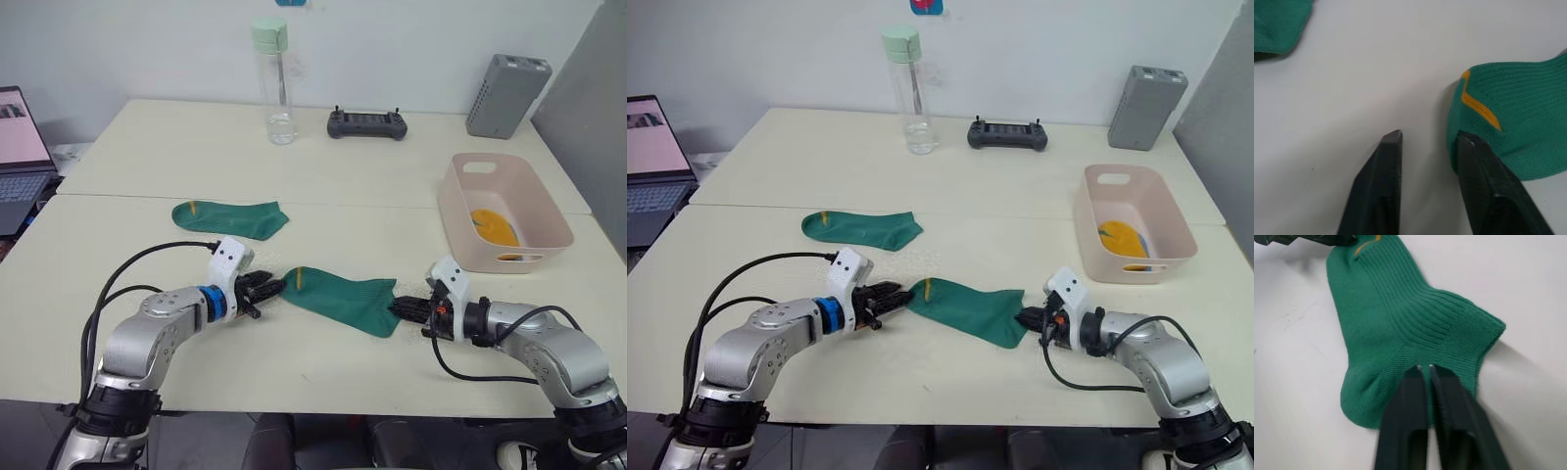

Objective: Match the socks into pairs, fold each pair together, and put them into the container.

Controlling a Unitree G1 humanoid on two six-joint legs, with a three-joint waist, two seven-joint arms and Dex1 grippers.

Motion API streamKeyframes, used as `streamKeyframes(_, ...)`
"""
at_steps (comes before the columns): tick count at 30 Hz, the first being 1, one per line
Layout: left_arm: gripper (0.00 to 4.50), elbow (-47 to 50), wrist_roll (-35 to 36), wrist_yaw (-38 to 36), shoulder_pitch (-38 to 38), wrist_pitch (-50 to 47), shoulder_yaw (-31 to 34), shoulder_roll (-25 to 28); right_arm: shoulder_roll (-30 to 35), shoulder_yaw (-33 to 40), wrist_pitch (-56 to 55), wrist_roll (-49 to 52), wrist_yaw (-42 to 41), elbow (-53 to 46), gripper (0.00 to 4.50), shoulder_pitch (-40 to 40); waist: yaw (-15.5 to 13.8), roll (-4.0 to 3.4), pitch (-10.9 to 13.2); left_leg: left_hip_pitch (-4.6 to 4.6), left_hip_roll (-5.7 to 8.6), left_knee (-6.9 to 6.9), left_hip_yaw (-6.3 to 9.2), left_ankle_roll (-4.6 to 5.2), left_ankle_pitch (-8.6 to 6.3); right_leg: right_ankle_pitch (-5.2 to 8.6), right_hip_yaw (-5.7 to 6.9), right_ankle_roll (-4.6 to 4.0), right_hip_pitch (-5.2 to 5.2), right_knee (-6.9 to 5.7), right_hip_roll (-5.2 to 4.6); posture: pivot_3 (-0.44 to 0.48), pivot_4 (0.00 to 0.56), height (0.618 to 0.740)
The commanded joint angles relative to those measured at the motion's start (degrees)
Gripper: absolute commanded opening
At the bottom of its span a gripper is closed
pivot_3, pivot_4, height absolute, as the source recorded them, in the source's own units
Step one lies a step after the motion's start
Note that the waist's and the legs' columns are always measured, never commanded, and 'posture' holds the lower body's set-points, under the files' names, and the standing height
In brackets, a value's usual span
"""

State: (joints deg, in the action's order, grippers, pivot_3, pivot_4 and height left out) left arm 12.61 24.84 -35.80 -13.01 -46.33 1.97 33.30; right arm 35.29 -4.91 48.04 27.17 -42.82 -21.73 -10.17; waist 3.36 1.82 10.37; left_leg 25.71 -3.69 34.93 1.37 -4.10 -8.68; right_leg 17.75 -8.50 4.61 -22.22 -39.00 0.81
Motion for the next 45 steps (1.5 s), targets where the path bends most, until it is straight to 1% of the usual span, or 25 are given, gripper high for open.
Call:
streamKeyframes(1, 0.35, 3.7, 1.6, 1.1, 1.1, -1.1, 2.1, -0.5, 0.9, 1.1, -0.5, 1.0, -1.1, -0.7, 0.0, -1.0, 0.0, 0.0, 0.0, 0.0, 0.0, 0.0, -0.01, 0.0, 0.0, 0.0, -0.01, 0.0, 0.0, 0.0, 0.0, 0.0, 0.15, 0.74)
streamKeyframes(2, 0.02, 4.1, 1.9, 1.3, 1.4, -1.5, 2.5, -0.7, 1.0, 1.2, -0.4, 1.1, -1.2, -0.6, 0.0, -1.2, 0.0, 0.0, 0.0, 0.0, 0.0, 0.0, -0.01, 0.0, 0.0, 0.0, -0.01, 0.0, 0.0, 0.0, 0.0, 0.0, 0.15, 0.74)
streamKeyframes(6, 0.02, 7.2, 5.4, 2.5, 3.4, -5.5, 5.1, -1.6, 2.2, 1.9, -0.8, 1.0, -2.5, 1.7, 0.0, -2.7, 0.0, 0.0, 0.0, 0.0, 0.0, 0.0, 0.0, 0.0, 0.0, 0.0, 0.0, 0.0, 0.01, 0.0, 0.0, 0.0, 0.15, 0.74)
streamKeyframes(10, 0.02, 11.4, 8.6, 3.5, 6.1, -9.3, 7.0, -1.8, 3.9, 0.0, -2.1, -0.9, -3.6, 3.7, 0.0, -3.6, 0.0, 0.0, 0.0, 0.0, 0.0, 0.01, 0.0, 0.0, 0.0, 0.0, -0.01, 0.01, 0.0, 0.0, -0.01, 0.0, 0.15, 0.74)
streamKeyframes(12, 0.0, 12.5, 9.0, 4.1, 6.8, -9.7, 7.1, -1.8, 3.7, -0.2, -2.8, -1.3, -3.4, 4.0, 0.38, -3.8, 0.0, 0.0, 0.0, 0.0, 0.0, 0.0, 0.0, 0.0, 0.0, 0.01, 0.0, -0.01, 0.0, 0.0, 0.0, 0.0, 0.15, 0.74)
streamKeyframes(13, 0.0, 12.7, 9.1, 4.5, 7.0, -9.8, 7.1, -1.9, 3.7, -0.5, -2.7, -1.4, -3.7, 4.1, 0.64, -4.0, 0.0, 0.0, 0.0, 0.0, 0.0, 0.0, 0.01, 0.0, 0.0, 0.01, 0.01, -0.02, 0.0, 0.0, 0.0, 0.0, 0.15, 0.74)
streamKeyframes(15, 0.0, 13.0, 9.3, 5.3, 7.2, -9.8, 7.0, -2.4, 3.3, -1.4, -3.0, -2.8, -2.7, 4.4, 1.35, -4.3, 0.0, 0.0, 0.0, -0.01, 0.0, 0.0, 0.01, 0.0, 0.0, 0.01, 0.01, -0.02, 0.0, 0.0, 0.0, 0.0, 0.15, 0.74)
streamKeyframes(17, 0.0, 13.2, 9.6, 6.1, 7.0, -9.9, 7.0, -2.8, 2.8, -1.8, -3.2, -3.5, -1.9, 4.6, 1.89, -4.8, 0.0, 0.0, 0.0, -0.01, 0.0, 0.02, 0.0, 0.0, 0.0, 0.0, -0.02, 0.0, 0.0, 0.0, -0.01, 0.0, 0.15, 0.74)
streamKeyframes(21, 0.0, 13.5, 10.2, 6.7, 7.1, -9.9, 6.7, -2.9, 2.2, -2.2, -3.2, -4.3, -1.3, 5.4, 1.89, -4.8, 0.0, 0.0, 0.0, -0.01, 0.0, 0.02, 0.0, 0.0, 0.0, -0.01, -0.01, 0.0, 0.0, 0.0, -0.01, 0.0, 0.15, 0.74)
streamKeyframes(24, 0.0, 13.9, 10.4, 6.7, 7.6, -9.9, 6.5, -2.8, 2.9, -2.9, -3.2, -3.7, -3.0, 4.4, 1.89, -4.0, 0.0, 0.0, 0.0, -0.01, 0.0, 0.02, -0.01, 0.0, 0.0, 0.0, -0.01, -0.01, 0.0, 0.0, 0.0, 0.0, 0.15, 0.74)
streamKeyframes(27, 0.0, 13.9, 10.5, 6.7, 7.8, -9.9, 6.7, -2.6, 3.5, -3.0, -2.6, -3.0, -3.9, 2.8, 1.29, -3.4, 0.0, 0.0, 0.0, -0.01, 0.0, 0.01, 0.0, 0.0, 0.0, 0.01, 0.0, -0.02, 0.0, 0.0, 0.0, 0.0, 0.15, 0.74)
streamKeyframes(29, 0.0, 14.0, 10.6, 6.9, 8.0, -10.1, 6.8, -2.7, 3.1, -2.4, -2.3, -2.8, -3.3, 2.5, 0.66, -2.9, 0.0, 0.0, 0.0, -0.01, 0.0, 0.01, 0.0, 0.0, 0.0, 0.01, 0.0, -0.03, 0.0, 0.0, 0.0, 0.0, 0.15, 0.74)
streamKeyframes(30, 0.0, 14.4, 10.8, 7.0, 8.3, -10.3, 6.7, -2.8, 3.0, -2.0, -1.9, -2.4, -3.4, 2.4, 0.26, -2.9, 0.0, 0.0, 0.0, -0.01, 0.0, 0.01, 0.0, 0.0, 0.0, 0.01, -0.01, -0.03, 0.0, 0.0, 0.0, 0.0, 0.15, 0.74)
streamKeyframes(31, 0.0, 14.7, 11.0, 7.1, 8.5, -10.4, 6.6, -2.8, 2.9, -1.8, -1.6, -2.1, -3.5, 2.3, 0.04, -2.9, 0.0, 0.0, 0.0, -0.01, 0.0, 0.01, 0.0, 0.0, 0.0, 0.01, -0.01, -0.03, 0.0, 0.0, 0.0, 0.0, 0.15, 0.74)
streamKeyframes(34, 0.0, 17.2, 12.9, 8.6, 10.3, -12.1, 7.7, -3.6, 3.5, -0.3, -0.5, -0.7, -4.0, 1.4, 0.04, -2.7, 0.0, 0.0, 0.0, -0.01, 0.0, 0.01, -0.01, 0.0, 0.0, 0.01, -0.03, -0.02, 0.0, 0.0, -0.01, 0.0, 0.15, 0.74)
streamKeyframes(39, 0.0, 21.0, 16.8, 12.7, 12.4, -15.4, 11.7, -6.0, 4.9, 2.3, 0.5, 1.1, -4.6, 2.3, 0.04, -3.4, 0.0, 0.0, 0.0, -0.01, 0.0, 0.01, 0.0, 0.0, 0.0, 0.01, -0.02, -0.02, 0.0, 0.0, -0.01, 0.0, 0.15, 0.74)
streamKeyframes(45, 0.0, 23.4, 18.8, 15.6, 14.1, -16.9, 12.8, -7.2, 5.3, 0.8, 0.2, 0.8, -6.6, 5.4, 0.04, -5.4, 0.0, 0.0, 0.0, -0.03, 0.01, 0.03, -0.02, 0.0, 0.0, 0.01, -0.05, -0.03, 0.01, 0.0, -0.01, 0.0, 0.15, 0.74)
